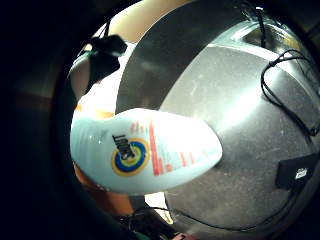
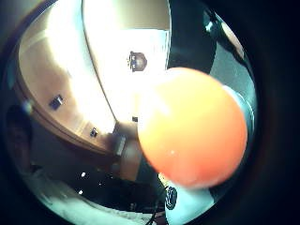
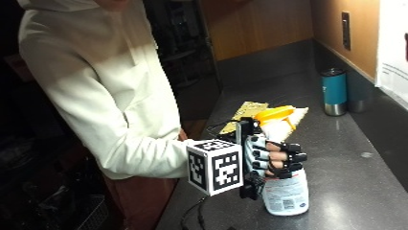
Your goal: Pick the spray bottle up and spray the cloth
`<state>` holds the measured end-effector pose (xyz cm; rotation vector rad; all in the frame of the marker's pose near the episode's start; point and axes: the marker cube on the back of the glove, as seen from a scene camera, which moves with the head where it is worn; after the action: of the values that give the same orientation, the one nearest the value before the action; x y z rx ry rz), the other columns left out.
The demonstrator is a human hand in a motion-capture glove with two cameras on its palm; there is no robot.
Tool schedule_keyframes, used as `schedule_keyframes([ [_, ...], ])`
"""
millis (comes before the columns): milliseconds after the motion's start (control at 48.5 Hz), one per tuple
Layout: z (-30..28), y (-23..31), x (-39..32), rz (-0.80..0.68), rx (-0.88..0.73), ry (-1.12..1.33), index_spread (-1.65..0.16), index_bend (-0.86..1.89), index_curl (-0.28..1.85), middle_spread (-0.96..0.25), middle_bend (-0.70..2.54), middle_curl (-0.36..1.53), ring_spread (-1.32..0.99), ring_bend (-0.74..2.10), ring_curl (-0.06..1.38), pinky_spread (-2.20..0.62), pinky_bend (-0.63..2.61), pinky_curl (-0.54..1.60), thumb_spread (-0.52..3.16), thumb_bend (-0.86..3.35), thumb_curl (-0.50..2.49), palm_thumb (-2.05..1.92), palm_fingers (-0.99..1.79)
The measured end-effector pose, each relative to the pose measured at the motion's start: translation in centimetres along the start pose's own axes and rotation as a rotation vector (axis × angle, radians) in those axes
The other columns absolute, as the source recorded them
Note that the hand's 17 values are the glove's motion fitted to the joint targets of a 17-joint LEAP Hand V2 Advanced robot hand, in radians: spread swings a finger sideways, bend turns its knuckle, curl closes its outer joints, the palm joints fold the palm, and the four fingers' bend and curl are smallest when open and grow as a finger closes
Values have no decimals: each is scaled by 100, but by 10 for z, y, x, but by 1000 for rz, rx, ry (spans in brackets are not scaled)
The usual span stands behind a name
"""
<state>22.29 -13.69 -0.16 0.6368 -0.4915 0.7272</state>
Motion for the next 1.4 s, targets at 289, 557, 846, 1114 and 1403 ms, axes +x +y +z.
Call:
schedule_keyframes([
  [289, 21, -13, -10, 41, -4, -23, -21, 21, 35, -9, 33, 38, -9, 50, 33, 6, 11, 26, 90, -1, 41, 75, 107],
  [557, 39, -22, -21, -76, -124, 47, -17, 25, 43, -11, 48, 46, -13, 66, 42, -9, 24, 30, 66, -1, 52, 95, 141],
  [846, 92, 13, -107, -278, -624, 504, -17, 38, 50, -13, 55, 49, -13, 68, 45, -18, 29, 35, 36, -3, 63, 97, 142],
  [1114, 165, 105, -170, -376, -836, 982, -17, 42, 52, -13, 57, 50, -13, 69, 46, -20, 31, 36, 26, -3, 68, 96, 141],
  [1403, 226, 201, -164, -465, -960, 1514, -17, 43, 52, -13, 59, 50, -14, 70, 46, -21, 32, 37, 23, -3, 72, 95, 140],
])
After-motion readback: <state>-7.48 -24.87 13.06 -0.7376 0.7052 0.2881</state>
